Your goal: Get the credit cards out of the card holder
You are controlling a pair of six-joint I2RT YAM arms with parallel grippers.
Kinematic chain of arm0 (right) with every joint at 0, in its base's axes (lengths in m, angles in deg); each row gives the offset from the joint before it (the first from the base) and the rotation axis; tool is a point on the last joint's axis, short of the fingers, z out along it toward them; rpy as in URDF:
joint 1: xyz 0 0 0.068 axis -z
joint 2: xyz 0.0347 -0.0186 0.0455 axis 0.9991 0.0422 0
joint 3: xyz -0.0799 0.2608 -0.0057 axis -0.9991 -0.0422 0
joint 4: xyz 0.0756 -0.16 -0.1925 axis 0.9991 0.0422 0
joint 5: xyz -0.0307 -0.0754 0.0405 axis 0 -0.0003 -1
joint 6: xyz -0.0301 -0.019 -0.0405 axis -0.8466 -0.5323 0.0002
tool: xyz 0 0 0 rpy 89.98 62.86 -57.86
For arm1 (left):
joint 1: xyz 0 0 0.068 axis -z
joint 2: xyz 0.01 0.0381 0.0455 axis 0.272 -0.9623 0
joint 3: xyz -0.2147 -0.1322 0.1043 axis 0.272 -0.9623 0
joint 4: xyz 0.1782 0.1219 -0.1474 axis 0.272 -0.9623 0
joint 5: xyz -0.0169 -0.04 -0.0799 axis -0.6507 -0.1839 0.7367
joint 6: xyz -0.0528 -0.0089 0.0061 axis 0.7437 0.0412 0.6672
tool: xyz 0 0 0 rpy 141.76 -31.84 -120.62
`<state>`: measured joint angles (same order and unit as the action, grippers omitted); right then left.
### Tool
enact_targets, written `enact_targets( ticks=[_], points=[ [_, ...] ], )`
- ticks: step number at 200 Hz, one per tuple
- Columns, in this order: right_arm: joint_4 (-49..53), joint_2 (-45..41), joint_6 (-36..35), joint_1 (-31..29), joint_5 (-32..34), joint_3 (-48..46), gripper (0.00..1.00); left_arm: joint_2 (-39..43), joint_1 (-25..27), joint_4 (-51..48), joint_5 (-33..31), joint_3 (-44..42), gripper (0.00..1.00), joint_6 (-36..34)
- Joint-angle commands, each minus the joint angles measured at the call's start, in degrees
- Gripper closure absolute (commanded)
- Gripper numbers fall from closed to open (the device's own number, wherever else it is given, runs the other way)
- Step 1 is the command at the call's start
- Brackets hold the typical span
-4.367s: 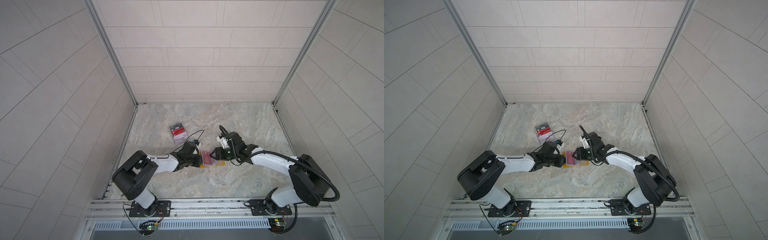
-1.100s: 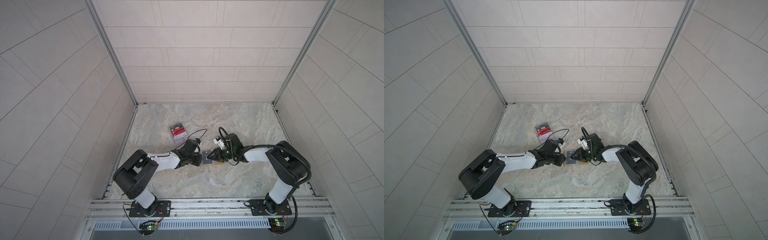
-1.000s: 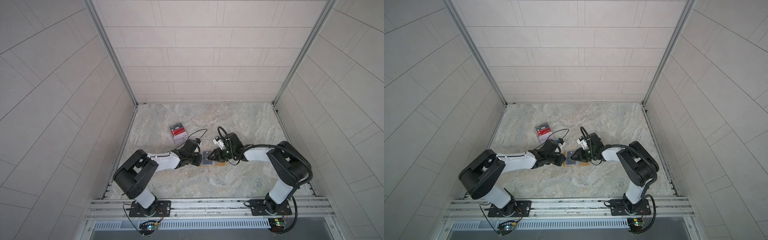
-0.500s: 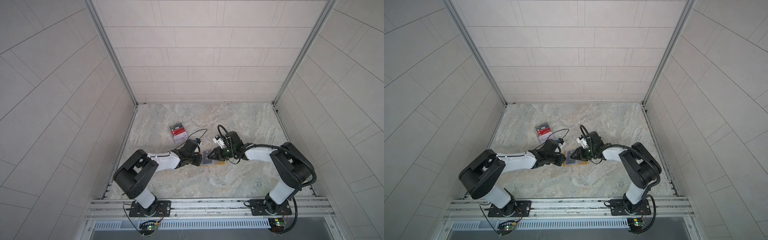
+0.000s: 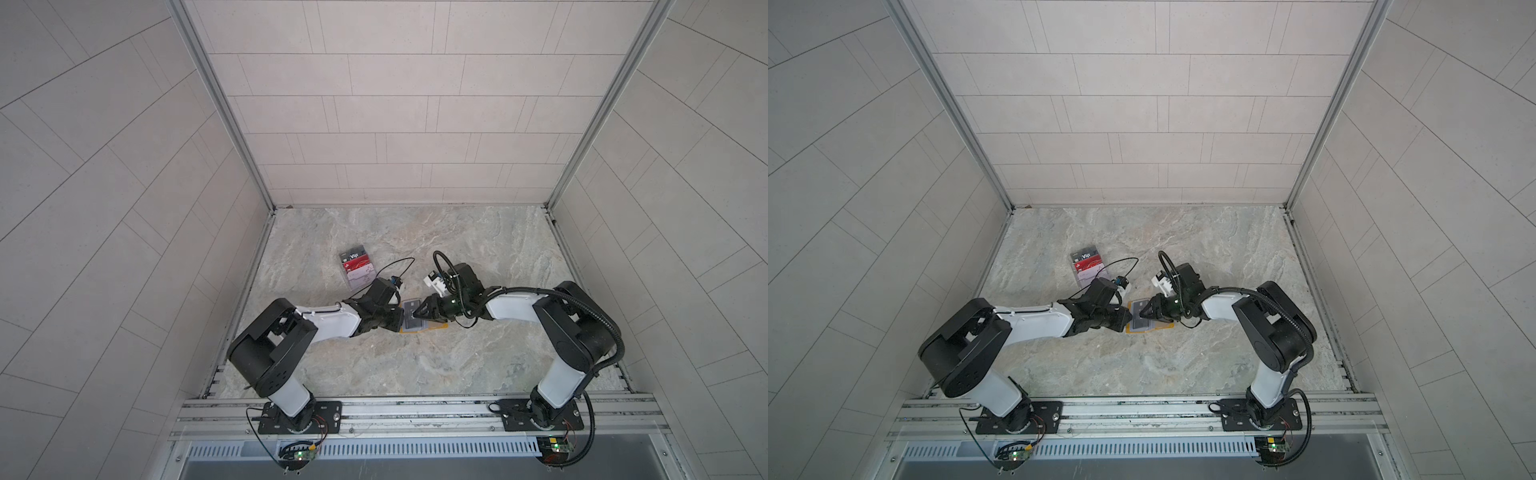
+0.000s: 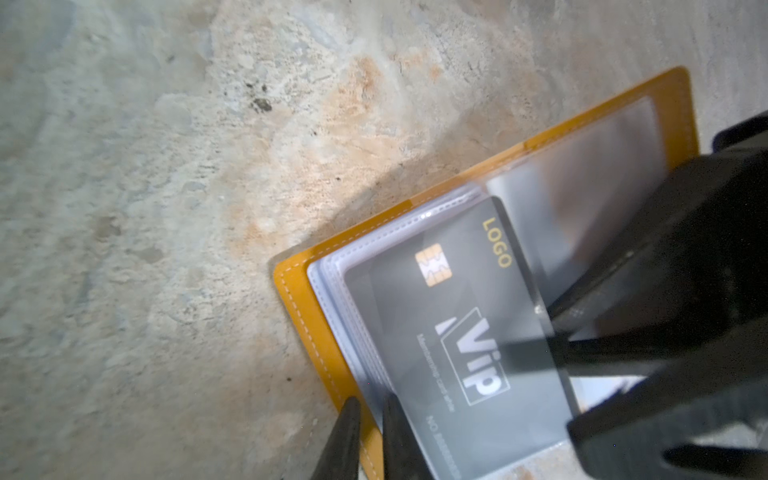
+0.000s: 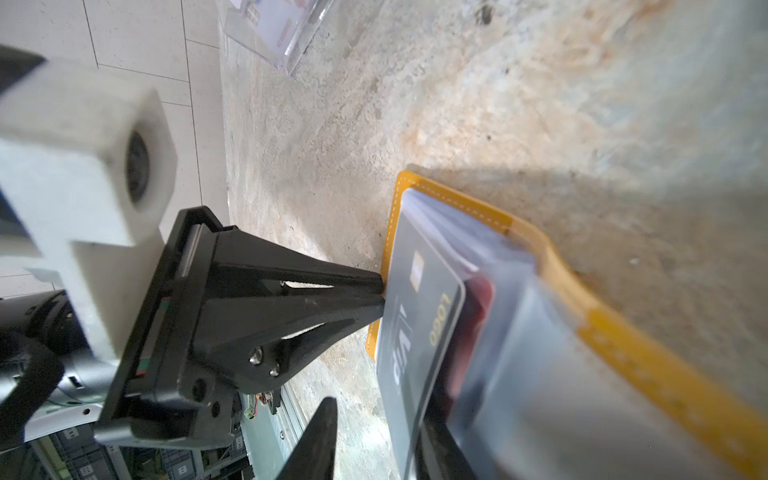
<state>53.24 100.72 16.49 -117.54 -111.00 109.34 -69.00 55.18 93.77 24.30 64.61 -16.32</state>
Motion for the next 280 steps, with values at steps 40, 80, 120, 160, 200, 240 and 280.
enact_targets(
  ticks=[40, 80, 120, 160, 200, 240, 280],
  points=[
    [-3.8, 3.7, 0.5, -2.4, -1.4, 2.6, 0.65, -2.7, 0.2, -3.0, -0.8, -0.1, 0.83, 0.4],
    [-6.3, 4.6, 0.7, -2.6, -1.7, 2.0, 0.64, -3.1, 0.2, -2.7, -0.8, -0.2, 0.83, 0.7],
    [-9.7, 5.7, 1.6, -2.7, -2.1, 1.1, 0.67, -3.1, 0.2, -2.4, -0.9, -0.6, 0.83, 1.0],
    [-13.6, 5.5, 2.5, -2.6, -3.5, -0.4, 0.69, -2.8, 0.2, -2.9, -1.6, -0.8, 0.83, 1.1],
    [-18.4, 2.8, 4.0, -2.1, -4.5, -3.0, 0.69, -3.0, 0.2, -3.6, -2.2, -0.8, 0.84, 1.2],
    [-18.5, -0.2, 3.7, -1.3, -4.6, -4.4, 0.69, -3.4, 0.2, -3.4, -2.2, -0.7, 0.84, 1.5],
    [-18.6, -1.4, 3.7, 0.0, -4.5, -5.8, 0.7, -3.6, 0.2, -3.3, -2.2, -0.7, 0.84, 1.7]
  ],
)
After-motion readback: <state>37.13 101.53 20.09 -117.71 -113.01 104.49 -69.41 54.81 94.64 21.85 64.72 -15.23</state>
